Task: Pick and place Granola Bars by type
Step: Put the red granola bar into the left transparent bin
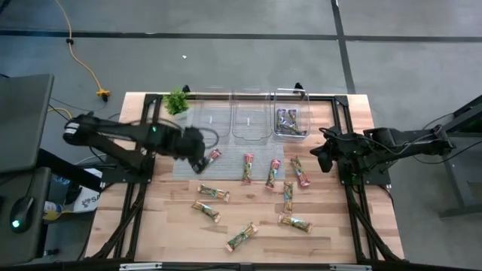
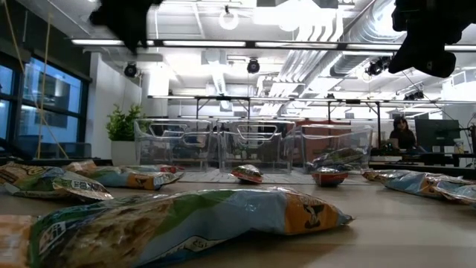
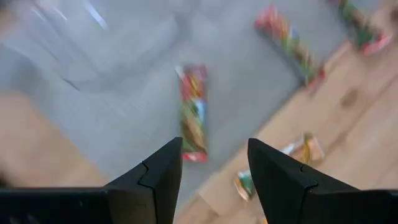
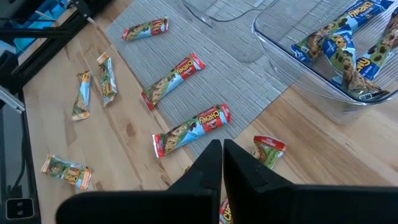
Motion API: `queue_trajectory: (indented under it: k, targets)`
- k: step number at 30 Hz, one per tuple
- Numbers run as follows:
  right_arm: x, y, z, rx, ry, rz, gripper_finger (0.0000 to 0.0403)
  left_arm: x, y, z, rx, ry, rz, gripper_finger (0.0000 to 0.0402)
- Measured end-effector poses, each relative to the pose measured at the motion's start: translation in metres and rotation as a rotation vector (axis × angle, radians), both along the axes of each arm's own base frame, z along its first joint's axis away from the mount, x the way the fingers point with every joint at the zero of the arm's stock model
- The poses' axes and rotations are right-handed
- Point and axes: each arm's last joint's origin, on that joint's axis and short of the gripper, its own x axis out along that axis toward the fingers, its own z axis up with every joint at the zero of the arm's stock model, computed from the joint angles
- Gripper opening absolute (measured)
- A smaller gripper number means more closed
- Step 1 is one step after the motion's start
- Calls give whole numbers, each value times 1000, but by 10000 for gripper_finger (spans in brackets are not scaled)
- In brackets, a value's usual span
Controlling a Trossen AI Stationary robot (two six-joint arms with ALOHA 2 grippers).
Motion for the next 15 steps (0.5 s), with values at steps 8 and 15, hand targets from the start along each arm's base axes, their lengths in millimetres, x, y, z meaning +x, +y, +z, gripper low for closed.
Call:
queue_trajectory:
  k: [8,15]
  targets:
    - [0,0,0,3,0,4,0,5,-1,-99,-145,27,-10,175]
    - [0,1,0,13,2,15,0,14,11,-115,-134,-30,-32,183]
